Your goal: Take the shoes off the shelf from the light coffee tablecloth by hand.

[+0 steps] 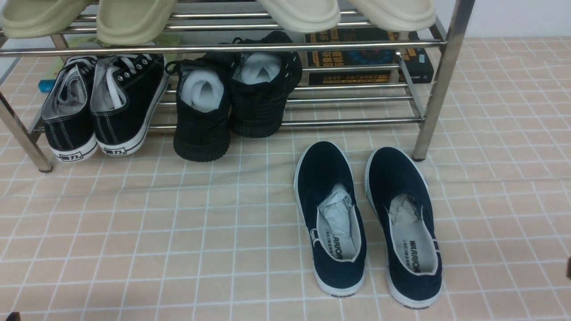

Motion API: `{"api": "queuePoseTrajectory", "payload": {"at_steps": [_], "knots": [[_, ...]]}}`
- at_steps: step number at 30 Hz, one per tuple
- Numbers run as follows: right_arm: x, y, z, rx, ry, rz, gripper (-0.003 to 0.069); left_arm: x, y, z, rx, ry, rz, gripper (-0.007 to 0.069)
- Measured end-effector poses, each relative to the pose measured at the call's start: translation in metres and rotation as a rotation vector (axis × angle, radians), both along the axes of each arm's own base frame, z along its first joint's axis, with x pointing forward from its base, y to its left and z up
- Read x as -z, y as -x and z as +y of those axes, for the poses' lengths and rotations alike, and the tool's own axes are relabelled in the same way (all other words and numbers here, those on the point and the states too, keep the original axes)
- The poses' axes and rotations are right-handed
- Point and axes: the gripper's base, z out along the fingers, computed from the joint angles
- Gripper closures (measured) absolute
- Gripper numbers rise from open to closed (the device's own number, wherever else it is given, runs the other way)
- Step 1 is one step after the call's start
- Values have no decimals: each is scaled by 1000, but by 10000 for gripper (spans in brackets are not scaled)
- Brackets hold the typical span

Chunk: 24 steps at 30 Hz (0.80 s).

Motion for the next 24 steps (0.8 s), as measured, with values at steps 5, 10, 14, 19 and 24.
{"api": "queuePoseTrajectory", "payload": {"at_steps": [5,10,14,19,24], "knots": [[12,-2,3,-7,-49,-61,669,0,0,0,0,0,0,385],[15,-3,3,-8,-49,-61,667,0,0,0,0,0,0,385],[18,-3,3,-8,-45,-55,665,0,0,0,0,0,0,385],[19,-3,3,-8,-44,-54,662,0,0,0,0,0,0,385],[19,-3,3,-8,-44,-54,662,0,0,0,0,0,0,385]]}}
